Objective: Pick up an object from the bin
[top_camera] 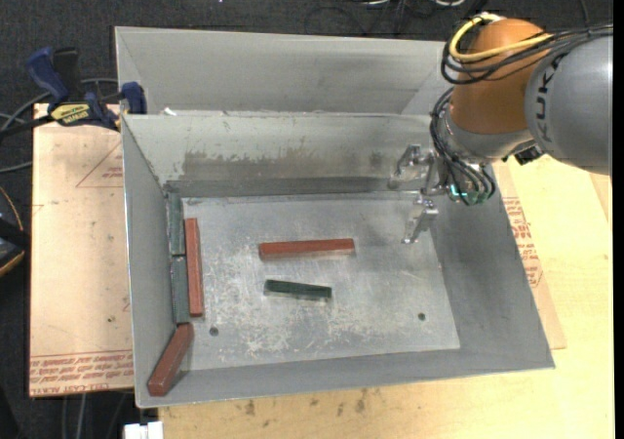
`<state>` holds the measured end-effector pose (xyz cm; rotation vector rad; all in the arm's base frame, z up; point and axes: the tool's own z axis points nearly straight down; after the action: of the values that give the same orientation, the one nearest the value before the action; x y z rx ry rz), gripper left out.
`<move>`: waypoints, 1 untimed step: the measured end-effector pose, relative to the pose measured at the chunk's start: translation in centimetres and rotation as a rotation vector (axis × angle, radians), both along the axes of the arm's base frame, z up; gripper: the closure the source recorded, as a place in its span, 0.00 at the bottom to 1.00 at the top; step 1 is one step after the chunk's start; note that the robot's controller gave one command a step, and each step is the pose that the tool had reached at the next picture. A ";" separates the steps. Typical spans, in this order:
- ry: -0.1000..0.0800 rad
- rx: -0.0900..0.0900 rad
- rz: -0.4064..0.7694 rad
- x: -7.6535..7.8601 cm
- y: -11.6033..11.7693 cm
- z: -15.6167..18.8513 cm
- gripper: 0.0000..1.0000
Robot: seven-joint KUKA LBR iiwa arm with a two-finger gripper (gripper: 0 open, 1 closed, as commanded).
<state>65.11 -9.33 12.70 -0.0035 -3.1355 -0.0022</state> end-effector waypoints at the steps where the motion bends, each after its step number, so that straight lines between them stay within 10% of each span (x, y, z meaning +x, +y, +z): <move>1: -0.003 0.000 0.000 0.0 0.0 0.2 0.00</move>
Offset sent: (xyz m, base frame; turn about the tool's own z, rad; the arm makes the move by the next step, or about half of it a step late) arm -0.0450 -0.0082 0.0461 -0.2283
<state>65.16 -9.32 12.92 -0.0030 -3.1381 -0.0019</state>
